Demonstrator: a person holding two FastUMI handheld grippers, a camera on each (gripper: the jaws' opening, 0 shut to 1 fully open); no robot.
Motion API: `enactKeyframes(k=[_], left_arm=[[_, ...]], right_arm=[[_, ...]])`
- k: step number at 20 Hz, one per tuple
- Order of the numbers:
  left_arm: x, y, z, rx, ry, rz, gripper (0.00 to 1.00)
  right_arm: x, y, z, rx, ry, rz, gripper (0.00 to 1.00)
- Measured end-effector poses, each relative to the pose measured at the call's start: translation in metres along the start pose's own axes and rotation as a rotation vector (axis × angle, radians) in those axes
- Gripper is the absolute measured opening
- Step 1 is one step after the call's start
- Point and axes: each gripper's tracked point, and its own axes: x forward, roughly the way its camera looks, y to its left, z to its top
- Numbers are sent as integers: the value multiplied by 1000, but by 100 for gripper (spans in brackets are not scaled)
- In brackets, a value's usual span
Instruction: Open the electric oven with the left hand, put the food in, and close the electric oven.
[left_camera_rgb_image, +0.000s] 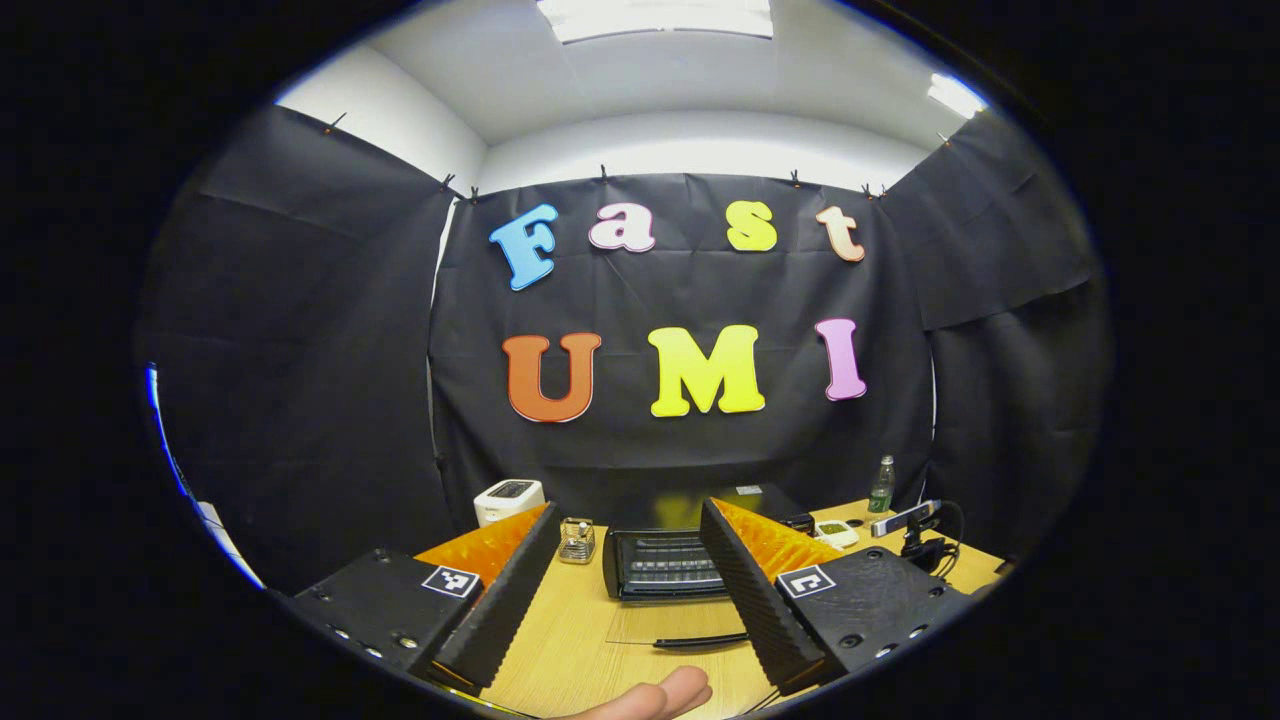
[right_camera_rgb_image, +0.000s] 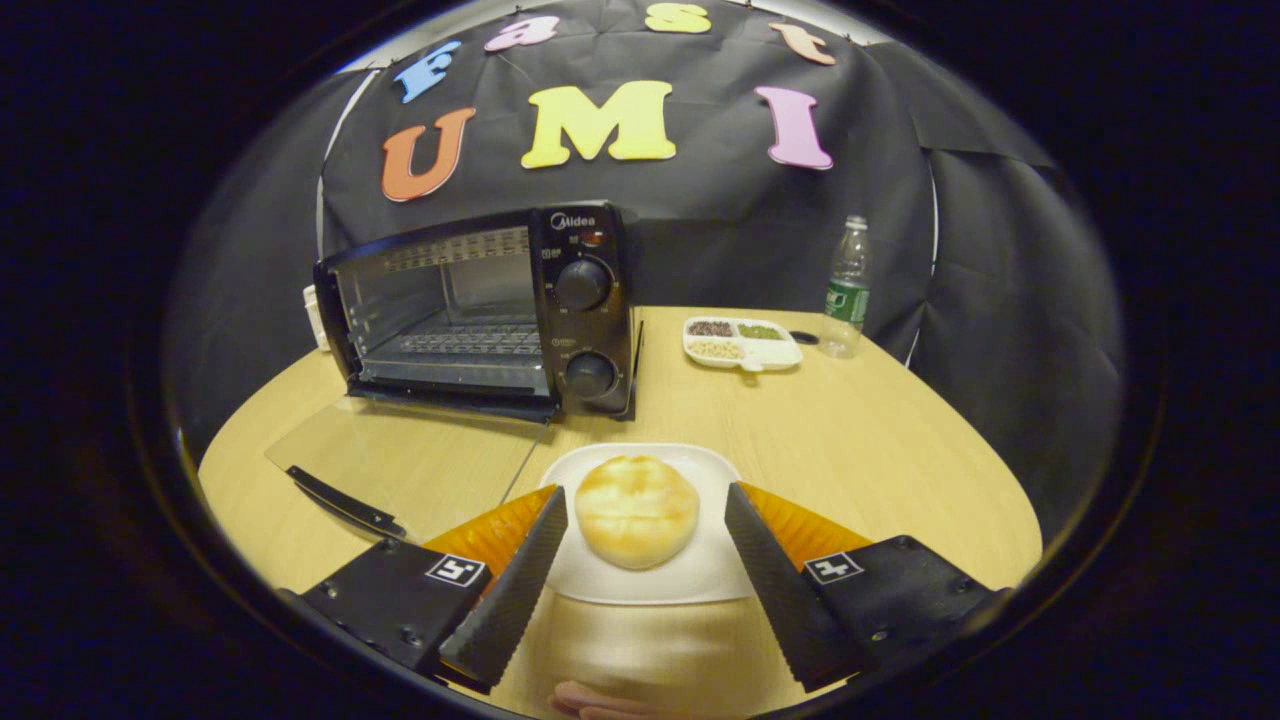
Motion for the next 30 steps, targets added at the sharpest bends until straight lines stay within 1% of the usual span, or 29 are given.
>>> enactKeyframes(k=[3,4,5,6,10,13,15,17,18,20,21,22,24,25,27,28,29,30], left_arm=[[7,-9,-2,-43,16,-34,93],[9,-11,-3,-45,21,-44,93],[13,-14,-5,-40,26,-54,93],[16,-15,-8,-29,29,-63,93],[25,-13,-21,-8,47,-55,93],[31,-9,-33,-23,70,-52,93],[35,-1,-38,-25,86,-34,93],[38,9,-36,21,58,-3,93],[37,9,-34,41,44,2,93],[34,2,-36,36,42,-24,92],[33,-1,-37,27,41,-39,84],[33,0,-37,22,39,-44,93],[35,5,-39,22,40,-38,95],[35,8,-39,23,42,-35,100],[34,12,-43,25,49,-27,100],[34,15,-43,25,49,-22,95],[34,18,-44,23,52,-19,95],[34,20,-46,21,57,-16,100]], right_arm=[[15,-2,-11,14,47,7,98],[19,0,-16,23,74,19,98],[20,3,-16,35,75,39,97],[21,2,-14,41,70,41,96],[22,1,-13,63,82,54,88],[15,3,-7,70,68,66,86],[7,5,4,80,39,78,85],[-7,8,17,101,-4,85,84],[-13,13,23,127,-27,100,84],[-21,31,35,209,-62,161,84],[-24,41,40,259,-71,196,84],[-26,51,46,316,-83,228,84],[-26,71,53,428,-88,290,84],[-25,83,58,482,-86,327,84],[-23,105,68,598,-103,404,84],[-21,116,75,656,-122,436,84],[-20,126,83,716,-155,472,83],[-17,136,86,773,-167,496,83]])
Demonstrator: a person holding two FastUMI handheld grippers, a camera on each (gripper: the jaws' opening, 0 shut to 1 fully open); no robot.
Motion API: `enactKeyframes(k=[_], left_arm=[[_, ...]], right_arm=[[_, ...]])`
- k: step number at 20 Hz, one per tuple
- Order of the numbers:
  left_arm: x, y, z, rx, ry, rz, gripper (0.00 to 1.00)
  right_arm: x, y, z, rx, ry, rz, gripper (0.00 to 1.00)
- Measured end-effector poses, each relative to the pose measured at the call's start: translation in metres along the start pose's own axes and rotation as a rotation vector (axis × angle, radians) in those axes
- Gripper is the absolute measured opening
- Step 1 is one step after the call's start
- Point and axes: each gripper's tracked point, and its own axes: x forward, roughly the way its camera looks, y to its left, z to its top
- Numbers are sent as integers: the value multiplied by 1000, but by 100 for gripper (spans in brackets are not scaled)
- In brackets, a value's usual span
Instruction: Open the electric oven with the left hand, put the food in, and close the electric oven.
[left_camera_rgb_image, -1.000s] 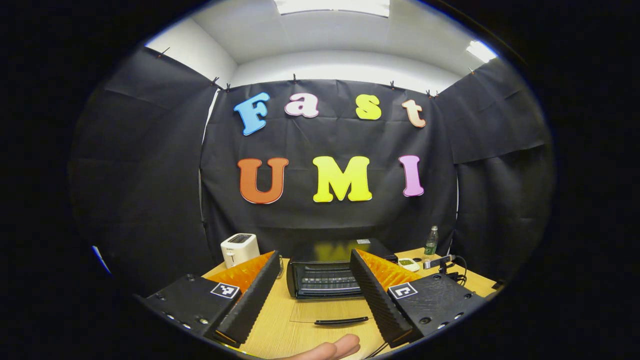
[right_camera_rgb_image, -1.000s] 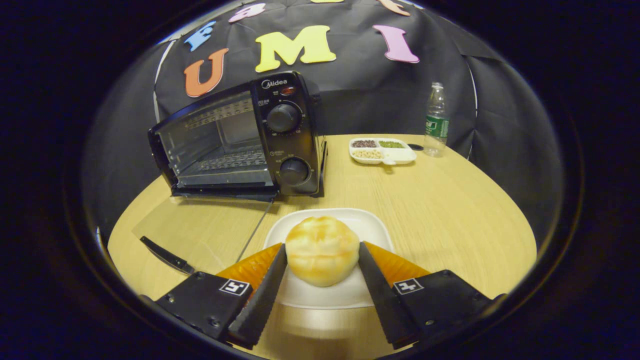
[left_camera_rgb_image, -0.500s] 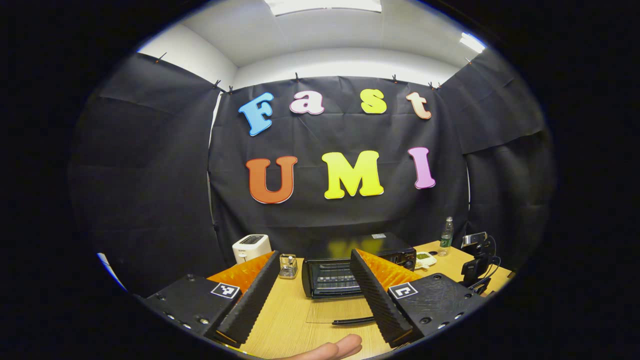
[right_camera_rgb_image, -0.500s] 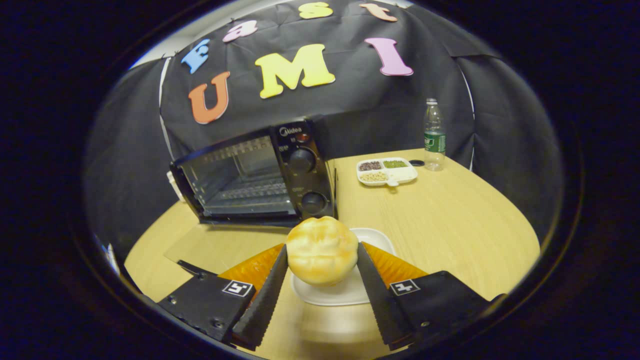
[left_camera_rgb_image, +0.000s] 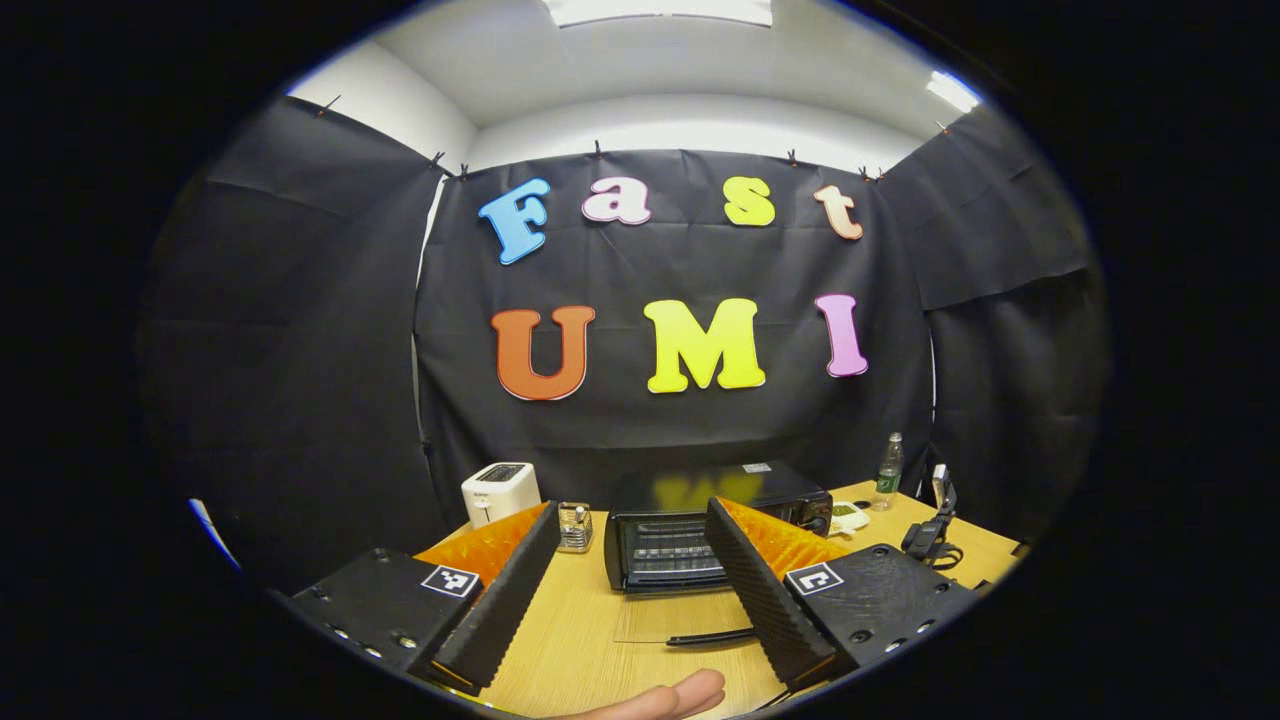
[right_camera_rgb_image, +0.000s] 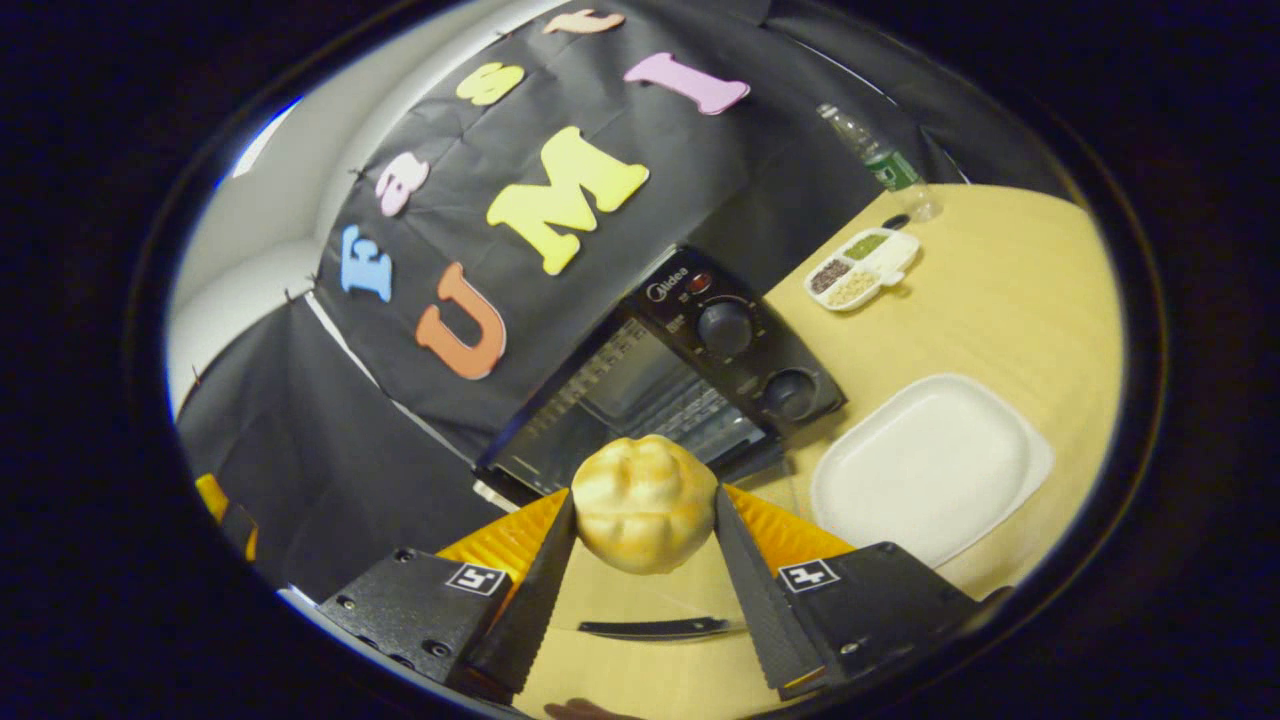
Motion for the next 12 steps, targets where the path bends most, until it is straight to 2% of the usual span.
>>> enactKeyframes(k=[3,5,6,8,9,12], left_arm=[[2,9,-3,-1,5,12,95],[3,12,-6,-2,13,14,95],[2,13,-8,-1,20,17,100],[2,17,-12,6,35,18,100],[2,19,-13,11,33,20,95],[6,26,-17,3,32,24,96]], right_arm=[[26,9,-17,148,-13,10,82],[49,14,-21,174,-12,-3,82],[60,18,-19,156,-28,0,82],[81,21,-6,98,-84,-18,82],[91,19,1,76,-113,-42,82],[120,9,11,39,-161,-115,82]])
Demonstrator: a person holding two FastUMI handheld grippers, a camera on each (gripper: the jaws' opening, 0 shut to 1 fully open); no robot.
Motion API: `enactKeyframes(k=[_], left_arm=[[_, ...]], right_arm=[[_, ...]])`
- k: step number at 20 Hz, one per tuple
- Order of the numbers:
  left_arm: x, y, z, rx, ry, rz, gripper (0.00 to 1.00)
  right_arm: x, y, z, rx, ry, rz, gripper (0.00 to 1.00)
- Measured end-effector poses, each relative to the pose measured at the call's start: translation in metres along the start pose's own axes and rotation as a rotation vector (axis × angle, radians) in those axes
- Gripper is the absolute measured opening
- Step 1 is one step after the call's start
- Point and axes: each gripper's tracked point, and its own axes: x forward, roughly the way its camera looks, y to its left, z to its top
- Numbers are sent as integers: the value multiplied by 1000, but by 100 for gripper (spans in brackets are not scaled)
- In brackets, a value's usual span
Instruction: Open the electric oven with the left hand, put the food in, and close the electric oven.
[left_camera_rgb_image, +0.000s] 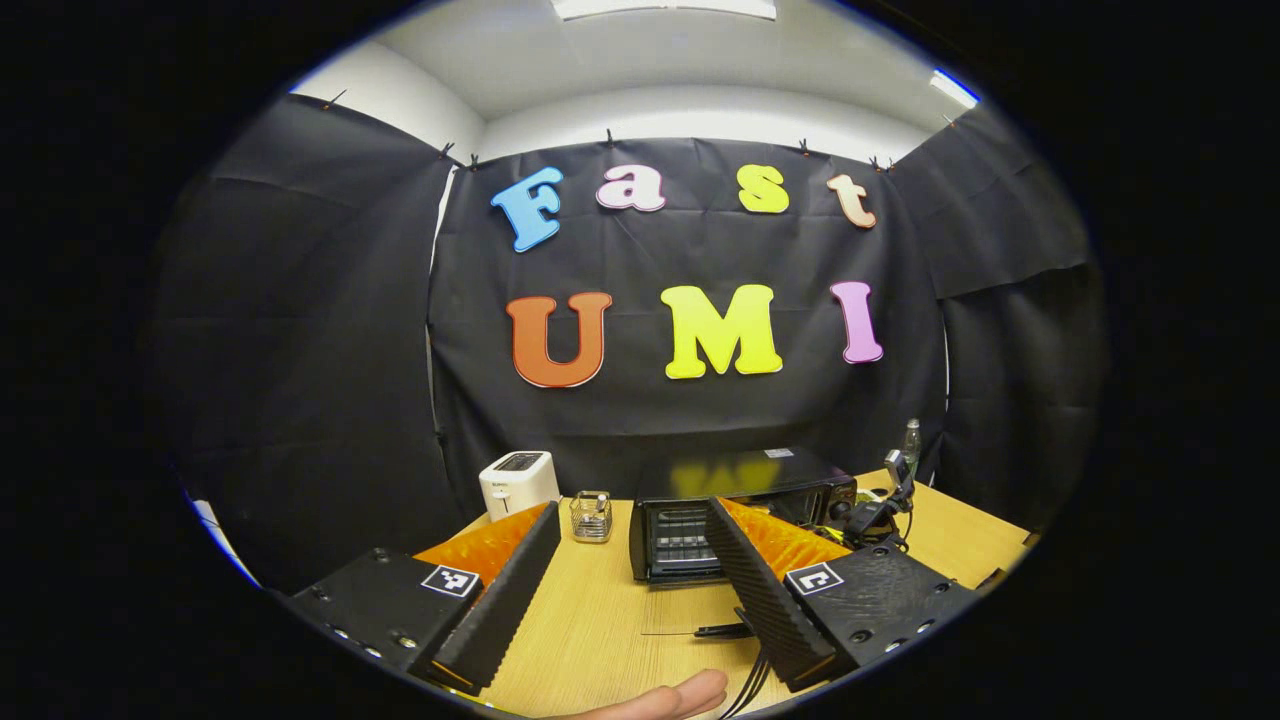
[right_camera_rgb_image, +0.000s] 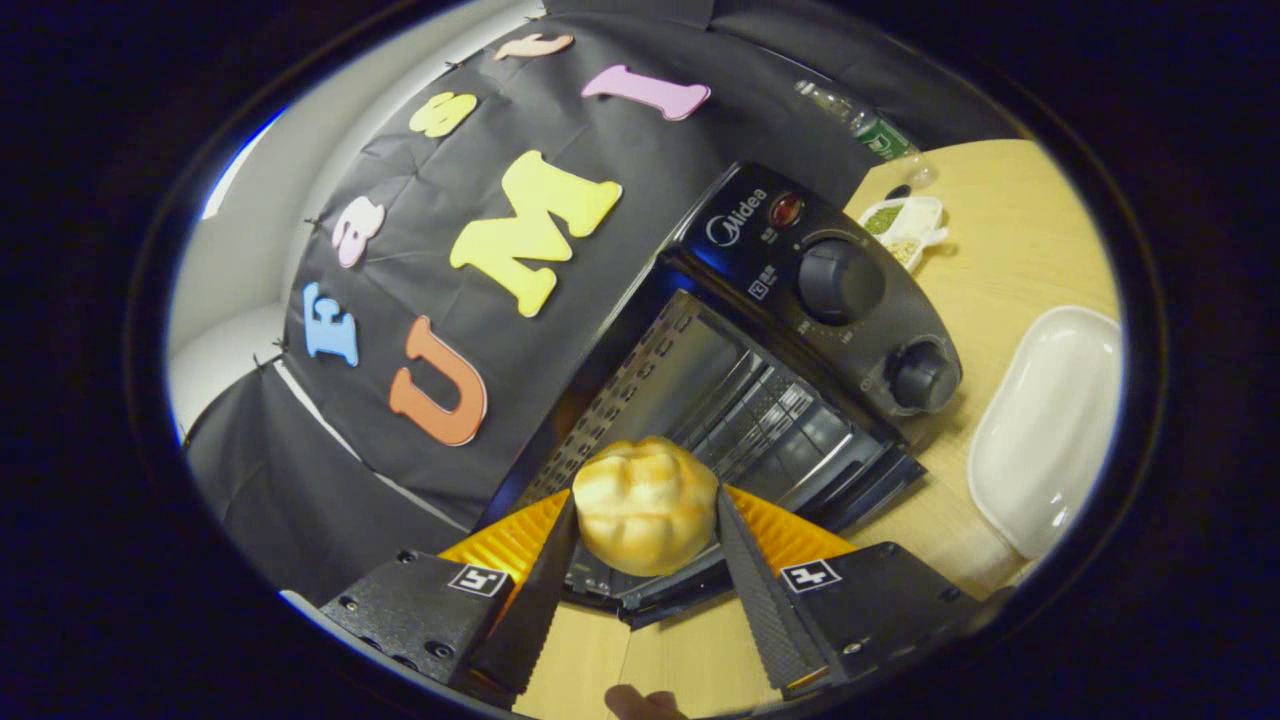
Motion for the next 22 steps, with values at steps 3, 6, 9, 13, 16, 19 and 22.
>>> enactKeyframes(k=[3,6,9,13,16,19,22], left_arm=[[5,9,-10,5,28,18,100],[8,17,-19,4,55,40,96],[11,21,-25,-5,67,47,95],[16,22,-31,2,84,59,95],[17,22,-34,24,90,68,96],[17,21,-38,20,99,68,95],[16,21,-41,14,110,70,95]], right_arm=[[25,1,-1,-57,-20,-25,82],[45,-6,4,-148,-71,-51,82],[59,-12,6,-217,-85,-54,82],[77,-10,4,-234,-70,-8,83],[77,-11,8,-231,-79,-6,83],[74,-13,13,-238,-103,-27,84],[70,-8,10,-254,-104,-19,90]])
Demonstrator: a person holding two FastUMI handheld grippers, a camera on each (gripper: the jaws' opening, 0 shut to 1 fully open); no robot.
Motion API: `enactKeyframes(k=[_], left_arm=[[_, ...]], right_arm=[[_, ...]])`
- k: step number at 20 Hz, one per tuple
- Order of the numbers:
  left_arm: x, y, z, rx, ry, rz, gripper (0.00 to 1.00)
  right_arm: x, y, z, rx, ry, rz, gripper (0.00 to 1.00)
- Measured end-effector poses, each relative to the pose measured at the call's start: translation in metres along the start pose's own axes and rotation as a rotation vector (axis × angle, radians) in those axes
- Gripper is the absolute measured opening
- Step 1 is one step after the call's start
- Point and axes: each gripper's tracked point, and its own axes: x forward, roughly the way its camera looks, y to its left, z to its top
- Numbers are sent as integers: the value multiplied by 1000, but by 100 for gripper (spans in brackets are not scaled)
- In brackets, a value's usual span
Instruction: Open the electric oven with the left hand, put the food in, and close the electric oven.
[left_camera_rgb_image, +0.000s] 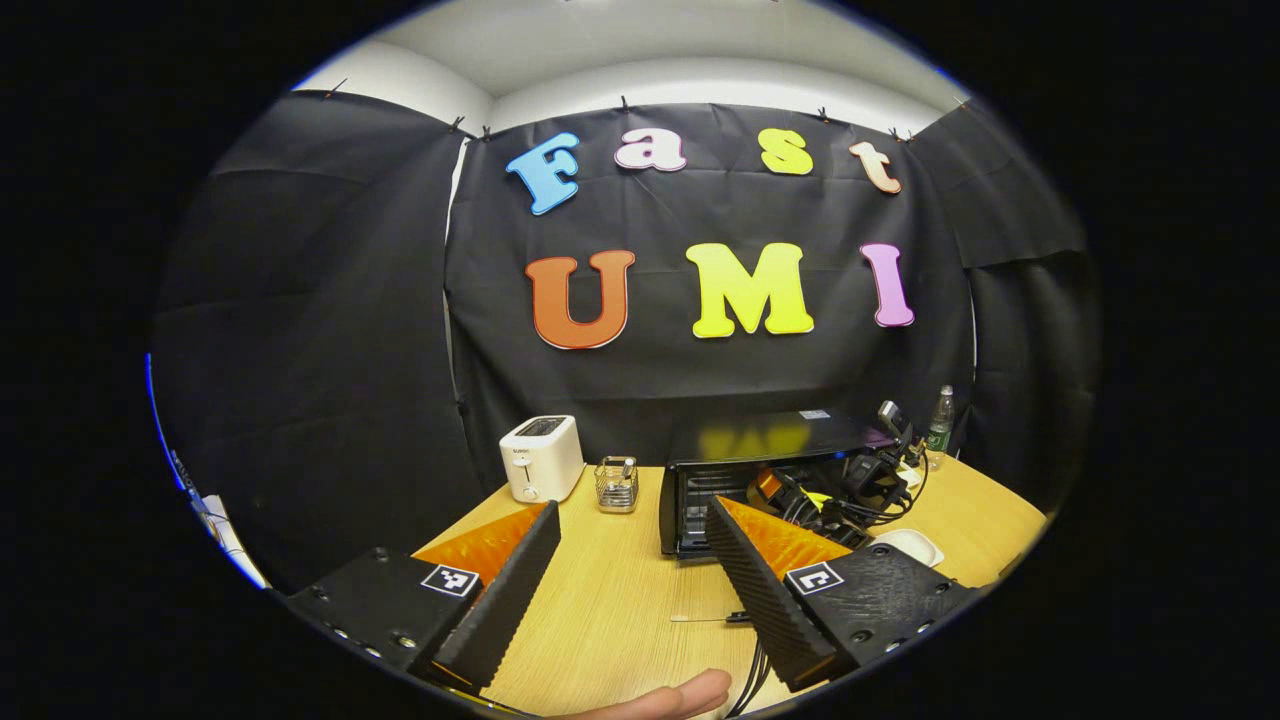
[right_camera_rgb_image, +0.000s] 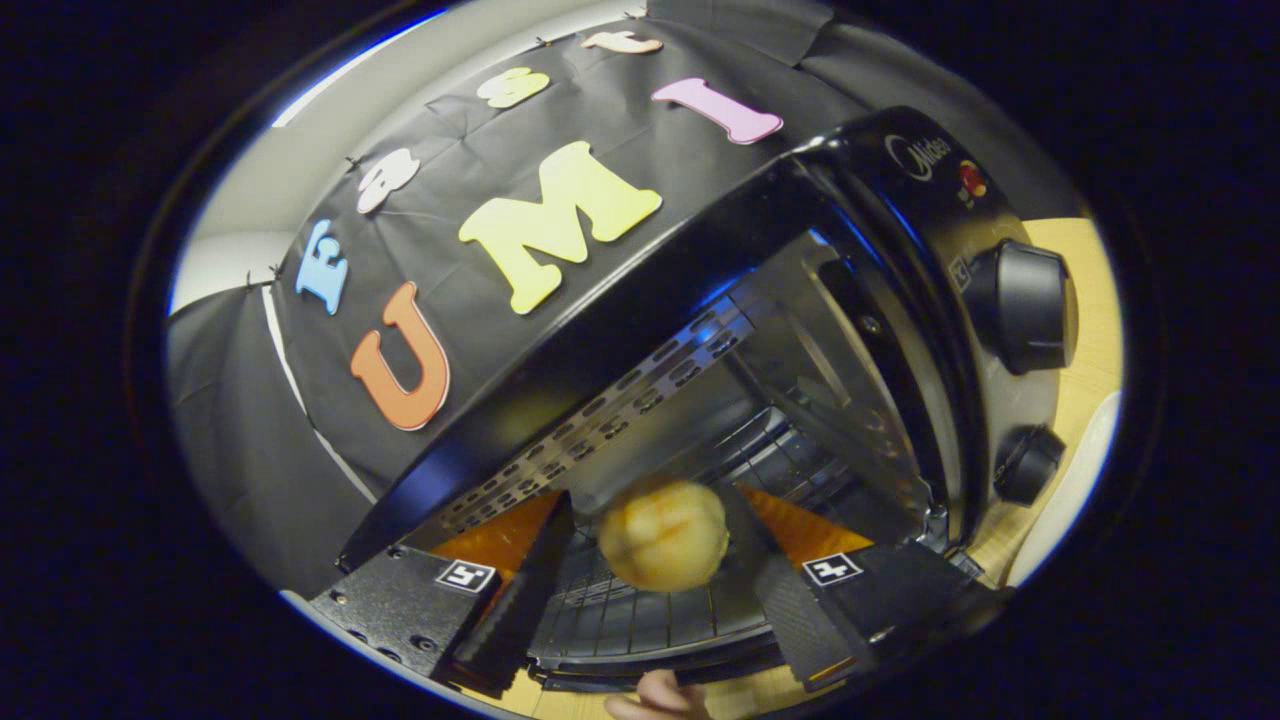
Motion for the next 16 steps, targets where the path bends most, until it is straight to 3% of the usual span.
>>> enactKeyframes(k=[5,9,16], left_arm=[[-9,2,-3,-10,15,9,95],[-16,3,-3,-9,14,17,95],[-22,-8,-9,-49,28,-11,96]], right_arm=[[-7,-3,12,-60,-30,-16,96],[-18,-1,6,-51,31,-13,96],[-87,16,8,-103,79,40,95]])
